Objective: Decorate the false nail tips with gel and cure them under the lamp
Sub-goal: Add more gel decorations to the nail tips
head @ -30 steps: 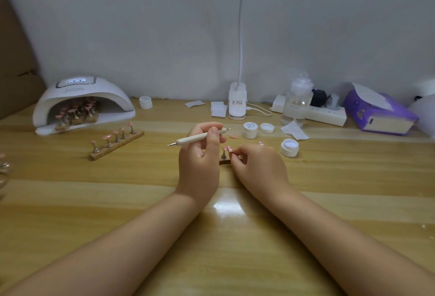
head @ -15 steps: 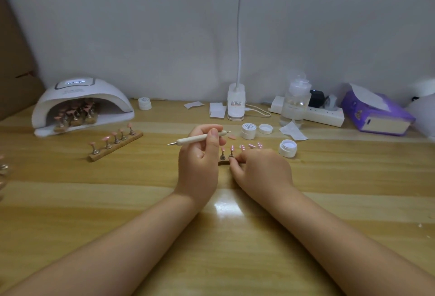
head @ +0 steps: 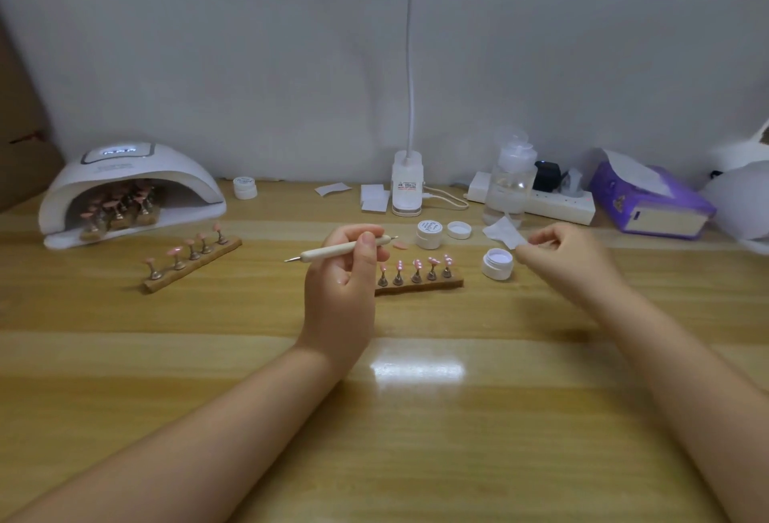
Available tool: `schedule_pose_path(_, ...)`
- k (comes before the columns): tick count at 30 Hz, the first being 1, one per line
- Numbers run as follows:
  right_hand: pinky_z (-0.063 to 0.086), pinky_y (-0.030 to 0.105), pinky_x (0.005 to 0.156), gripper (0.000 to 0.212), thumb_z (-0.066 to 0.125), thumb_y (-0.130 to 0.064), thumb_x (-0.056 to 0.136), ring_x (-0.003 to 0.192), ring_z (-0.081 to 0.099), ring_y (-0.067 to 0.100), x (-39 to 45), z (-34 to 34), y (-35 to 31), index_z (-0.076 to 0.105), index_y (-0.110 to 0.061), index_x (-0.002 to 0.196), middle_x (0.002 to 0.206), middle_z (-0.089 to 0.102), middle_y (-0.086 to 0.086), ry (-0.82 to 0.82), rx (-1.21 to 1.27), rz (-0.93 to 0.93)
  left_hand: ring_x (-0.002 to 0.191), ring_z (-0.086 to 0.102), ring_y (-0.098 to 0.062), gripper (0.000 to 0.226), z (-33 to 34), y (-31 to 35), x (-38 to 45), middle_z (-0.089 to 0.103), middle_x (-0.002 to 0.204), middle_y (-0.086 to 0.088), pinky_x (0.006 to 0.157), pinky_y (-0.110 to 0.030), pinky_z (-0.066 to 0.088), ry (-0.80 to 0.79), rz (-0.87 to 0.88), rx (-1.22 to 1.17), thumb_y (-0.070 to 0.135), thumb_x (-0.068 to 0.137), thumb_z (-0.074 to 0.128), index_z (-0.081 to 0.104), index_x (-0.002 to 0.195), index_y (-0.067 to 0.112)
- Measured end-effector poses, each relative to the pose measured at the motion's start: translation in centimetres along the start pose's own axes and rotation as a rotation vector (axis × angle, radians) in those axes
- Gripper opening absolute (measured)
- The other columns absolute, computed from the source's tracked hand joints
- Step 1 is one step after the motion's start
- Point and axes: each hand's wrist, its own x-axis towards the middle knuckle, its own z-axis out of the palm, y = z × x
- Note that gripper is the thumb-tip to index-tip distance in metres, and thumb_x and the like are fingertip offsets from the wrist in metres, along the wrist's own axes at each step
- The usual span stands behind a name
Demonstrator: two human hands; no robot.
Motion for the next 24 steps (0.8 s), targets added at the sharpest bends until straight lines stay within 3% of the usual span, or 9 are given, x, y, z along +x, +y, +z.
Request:
schedule_pose_path(2,0.041,0.039,0.095,0.063,0.056,-0.059,0.071,0.118,0.046,0.028,0.2,0.6,0.7,0.055,-0.024,0.124,0.121,0.055,0.006,-0.080,-0.210,-0.012,0.071,0.060,-0.004,0.018,-0.1,0.0,0.0,0.067,0.077,0.017,0.067,-0.022,0.050,0.000,0.000,0.003,0.032,0.091,0.044,0.061,0.089,0.028)
schedule_pose_path(5,0.036,0.038,0.096,0.072,0.055,-0.066,0.068,0.123,0.041,0.029,0.1,1.5,0.9,0.051,-0.028,0.129,0.128,0.049,0.009,-0.085,-0.348,-0.059,0.072,0.061,-0.003,0.018,-0.1,0.0,0.0,0.067,0.077,0.016,0.066,-0.021,0.050,-0.005,-0.008,-0.002,0.033,0.091,0.044,0.061,0.089,0.028)
schedule_pose_path(10,0.038,0.036,0.090,0.053,0.062,-0.066,0.067,0.113,0.047,0.026,-0.1,2.4,0.9,0.062,-0.034,0.110,0.113,0.054,0.003,-0.001,-0.289,-0.140,0.073,0.062,-0.002,0.018,-0.1,0.0,-0.2,0.067,0.076,0.016,0.067,-0.019,0.049,-0.017,-0.010,-0.002,0.033,0.090,0.045,0.061,0.089,0.027)
schedule_pose_path(16,0.041,0.032,0.076,0.034,0.072,-0.050,0.068,0.091,0.053,0.020,-0.6,2.7,0.4,0.066,-0.024,0.088,0.088,0.051,-0.003,0.103,-0.061,-0.240,0.075,0.063,-0.010,0.017,-0.1,0.4,-0.4,0.068,0.081,0.008,0.068,-0.021,0.049,-0.050,0.014,0.016,0.031,0.090,0.045,0.061,0.089,0.028)
schedule_pose_path(20,0.036,0.032,0.070,0.031,0.076,-0.039,0.063,0.080,0.047,0.019,-2.2,2.6,-1.1,0.065,-0.015,0.081,0.080,0.049,-0.002,0.243,-0.017,-0.527,0.075,0.063,-0.005,0.013,-0.1,0.8,-0.6,0.066,0.085,0.005,0.068,-0.018,0.050,-0.075,0.094,0.038,0.027,0.092,0.045,0.058,0.093,0.028)
schedule_pose_path(24,0.036,0.034,0.068,0.032,0.082,-0.030,0.059,0.074,0.046,0.024,-4.0,3.3,-2.5,0.062,-0.010,0.075,0.076,0.048,0.002,0.219,-0.050,-0.755,0.066,0.060,-0.001,0.012,-0.2,0.9,-0.6,0.064,0.072,0.012,0.062,-0.013,0.046,-0.057,0.133,0.063,0.030,0.091,0.047,0.055,0.082,0.029)
